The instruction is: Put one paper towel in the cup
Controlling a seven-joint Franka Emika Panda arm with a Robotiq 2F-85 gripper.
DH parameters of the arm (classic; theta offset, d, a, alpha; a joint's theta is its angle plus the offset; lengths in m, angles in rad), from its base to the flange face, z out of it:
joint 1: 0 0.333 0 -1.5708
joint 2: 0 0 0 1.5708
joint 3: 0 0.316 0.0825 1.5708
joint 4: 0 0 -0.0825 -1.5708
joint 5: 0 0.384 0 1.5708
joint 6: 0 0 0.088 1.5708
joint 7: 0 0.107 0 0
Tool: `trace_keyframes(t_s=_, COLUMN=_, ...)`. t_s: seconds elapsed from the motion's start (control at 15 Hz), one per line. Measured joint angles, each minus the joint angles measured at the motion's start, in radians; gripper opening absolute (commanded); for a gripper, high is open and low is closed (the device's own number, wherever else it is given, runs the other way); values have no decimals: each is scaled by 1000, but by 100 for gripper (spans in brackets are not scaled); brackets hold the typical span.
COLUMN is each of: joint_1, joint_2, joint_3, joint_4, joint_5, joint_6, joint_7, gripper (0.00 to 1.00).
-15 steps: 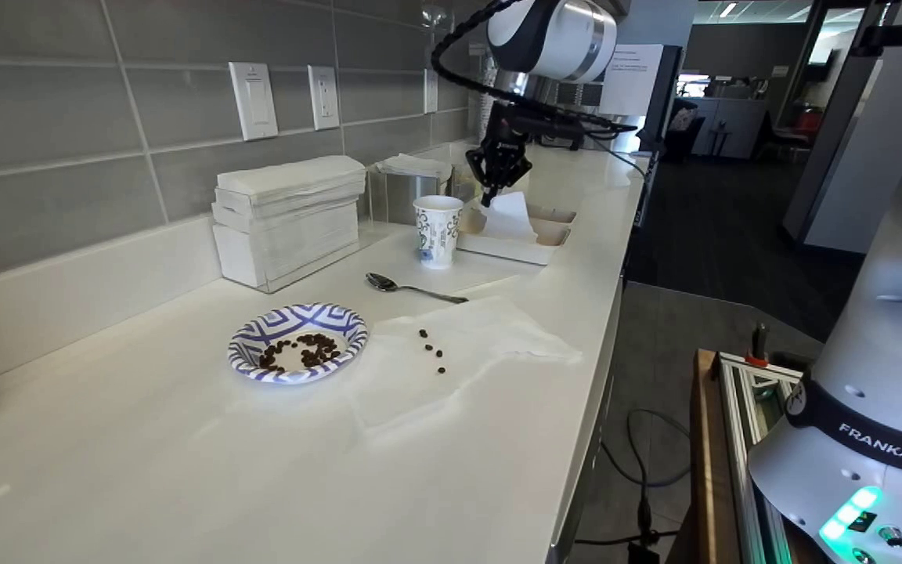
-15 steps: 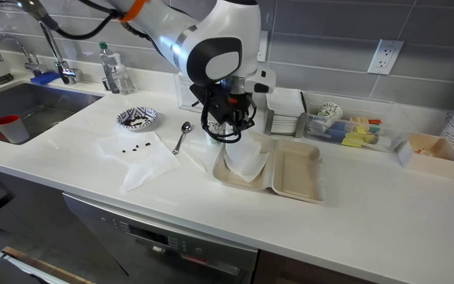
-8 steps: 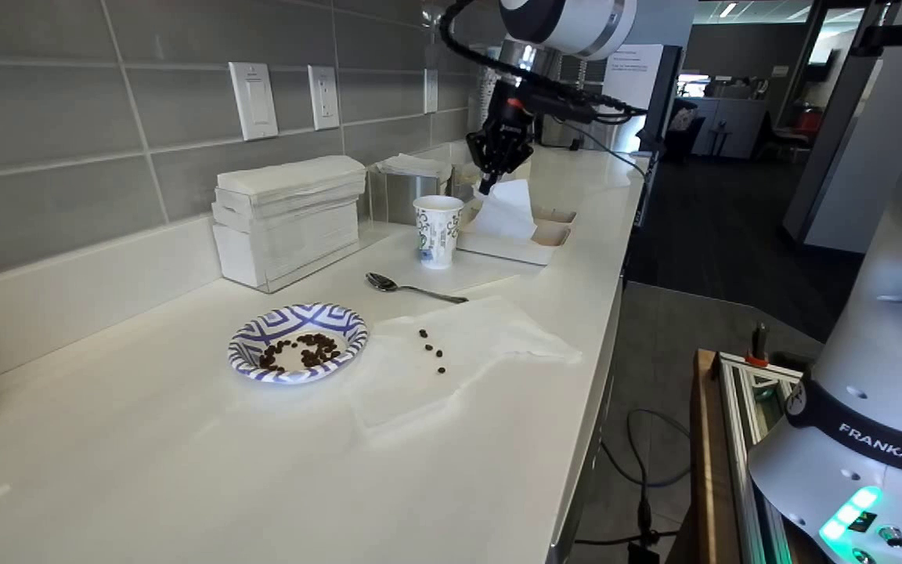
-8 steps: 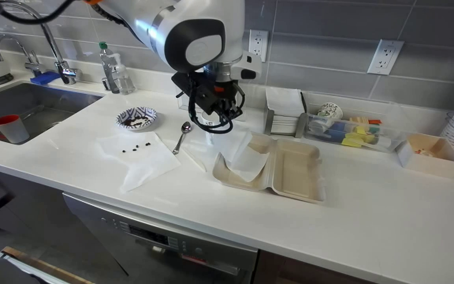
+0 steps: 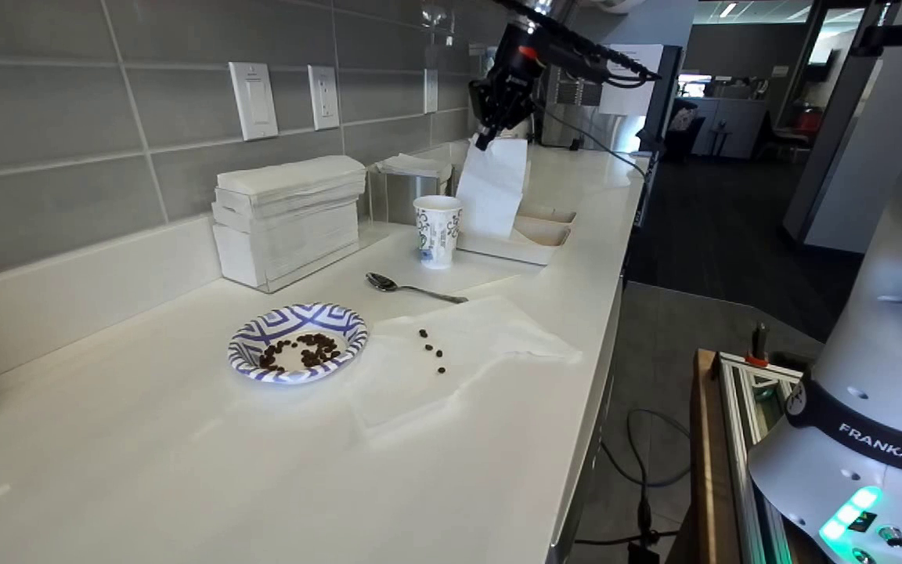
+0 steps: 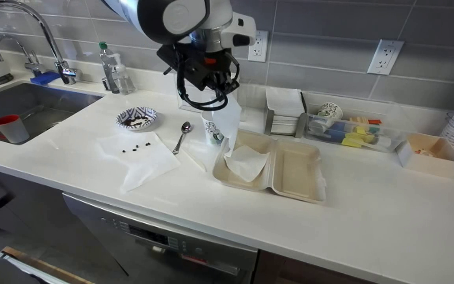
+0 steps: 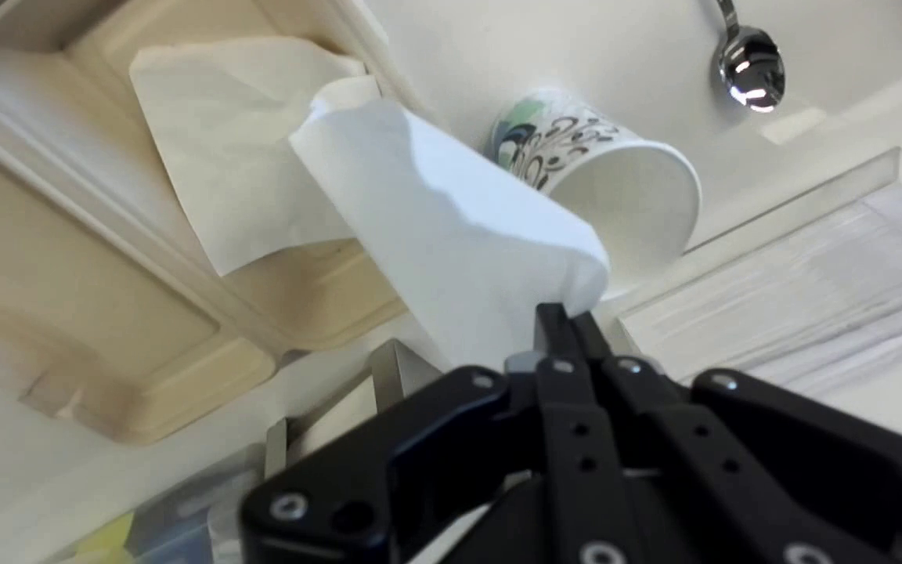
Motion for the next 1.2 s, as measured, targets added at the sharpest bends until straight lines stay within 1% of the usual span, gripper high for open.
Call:
trace_keyframes(t_s=0.33, joint_1=6, joint_2=-106, joint_3=0, joint_4=-2, joint_5=0, joint_6=26, joint_7=-11, gripper=0)
trace_keyframes(t_s=0.53, joint_1=23, joint_2=-153, joint_3=0, joint_4=-4, joint_5=4, joint_6=43, joint_7=-34, gripper=0)
trace_keyframes(t_s=0.8, joint_1=73, joint_2=-184, joint_3=-7, joint_4=-7, joint_5=34, joint_6=46, joint_7=-69, gripper=0)
trace_keyframes(t_s=1.2, joint_1=162, joint_2=-162, joint_3=-38, joint_4=-7, joint_5=132, joint_6=46, joint_7=-132, gripper=0)
